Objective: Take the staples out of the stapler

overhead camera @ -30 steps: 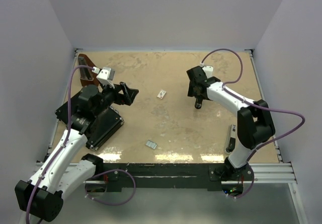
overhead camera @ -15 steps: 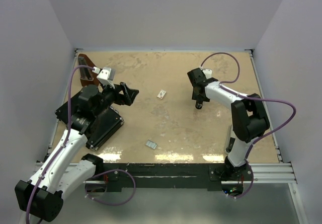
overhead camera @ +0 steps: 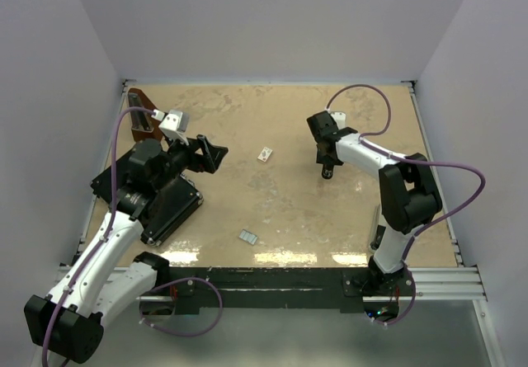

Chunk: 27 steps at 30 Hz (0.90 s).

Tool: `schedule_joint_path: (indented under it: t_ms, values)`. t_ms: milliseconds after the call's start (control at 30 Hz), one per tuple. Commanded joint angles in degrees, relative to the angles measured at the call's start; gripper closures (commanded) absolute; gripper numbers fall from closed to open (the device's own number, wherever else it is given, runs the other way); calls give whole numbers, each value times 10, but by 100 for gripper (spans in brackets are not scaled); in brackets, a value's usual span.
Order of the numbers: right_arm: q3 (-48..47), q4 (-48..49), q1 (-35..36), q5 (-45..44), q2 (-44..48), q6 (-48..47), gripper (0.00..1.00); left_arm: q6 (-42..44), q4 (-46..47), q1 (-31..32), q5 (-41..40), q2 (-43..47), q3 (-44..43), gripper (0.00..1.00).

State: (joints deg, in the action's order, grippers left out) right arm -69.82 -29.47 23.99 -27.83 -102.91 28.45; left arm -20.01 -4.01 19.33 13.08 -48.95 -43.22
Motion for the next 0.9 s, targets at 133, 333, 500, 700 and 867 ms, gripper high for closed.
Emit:
schedule_joint_path:
  t_ms: [133, 333, 500, 700, 867]
  values:
    - [-12, 23, -2, 3, 39, -41, 85, -8, 20, 4, 5, 2, 1, 13]
    - [-28, 14, 0, 75, 76, -71, 100, -13, 6, 4, 3, -6, -10, 14]
    - [-42, 27, 4, 165, 127, -69, 100, -16, 6, 6, -4, -4, -5, 14]
    - [-28, 84, 7, 248, 154, -75, 100, -29, 5, 7, 31, -47, -13, 17]
    - [-20, 91, 8, 308, 187, -85, 100, -72, 23, 7, 50, -71, -3, 19]
